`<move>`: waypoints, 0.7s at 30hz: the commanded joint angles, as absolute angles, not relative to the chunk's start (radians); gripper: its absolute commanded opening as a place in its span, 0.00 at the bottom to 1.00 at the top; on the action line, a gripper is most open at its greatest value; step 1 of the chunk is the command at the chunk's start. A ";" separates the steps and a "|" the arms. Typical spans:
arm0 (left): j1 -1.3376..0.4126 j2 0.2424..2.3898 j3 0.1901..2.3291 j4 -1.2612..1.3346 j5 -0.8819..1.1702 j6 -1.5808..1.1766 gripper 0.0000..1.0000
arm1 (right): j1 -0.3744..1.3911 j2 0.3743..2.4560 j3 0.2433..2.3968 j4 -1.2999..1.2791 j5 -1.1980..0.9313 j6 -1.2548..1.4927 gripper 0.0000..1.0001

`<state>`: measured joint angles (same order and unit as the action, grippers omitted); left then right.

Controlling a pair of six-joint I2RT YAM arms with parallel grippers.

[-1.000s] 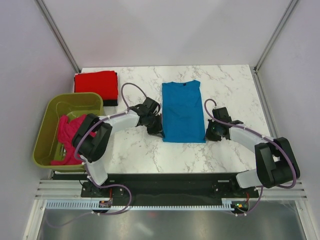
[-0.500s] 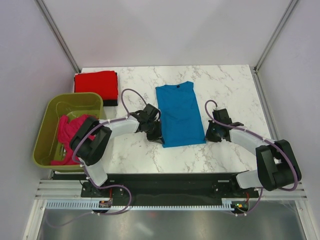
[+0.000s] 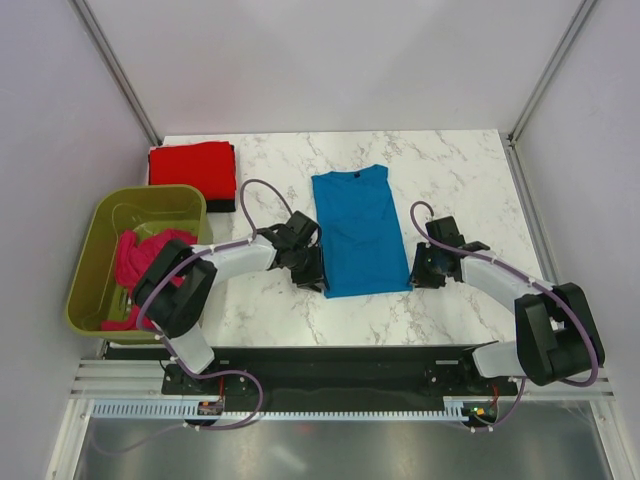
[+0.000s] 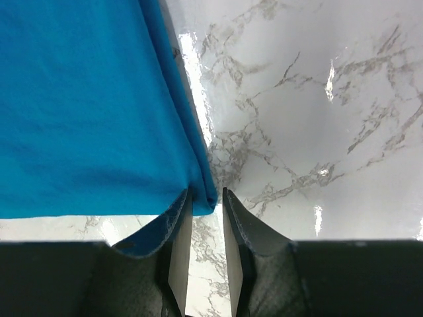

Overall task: Fold and stack the t-shirts
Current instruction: Fold the tshirt

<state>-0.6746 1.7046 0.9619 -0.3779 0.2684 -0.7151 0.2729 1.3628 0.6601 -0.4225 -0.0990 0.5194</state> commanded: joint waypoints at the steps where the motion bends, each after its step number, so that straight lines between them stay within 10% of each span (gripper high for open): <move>1: -0.693 1.690 0.954 -0.385 0.268 -0.762 0.34 | 0.275 1.373 0.693 -0.445 -0.129 0.491 0.32; 11: -0.703 1.720 0.942 -0.388 0.255 -0.775 0.33 | 0.275 1.394 0.650 -0.416 -0.141 0.486 0.30; 21: -0.703 1.649 0.986 -0.528 0.144 -0.750 0.34 | 0.285 1.338 0.585 -0.385 -0.155 0.531 0.00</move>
<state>-0.6983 1.7042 0.9630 -0.4786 0.1879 -0.7452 0.2733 1.3643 0.6281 -0.3771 -0.1459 0.5098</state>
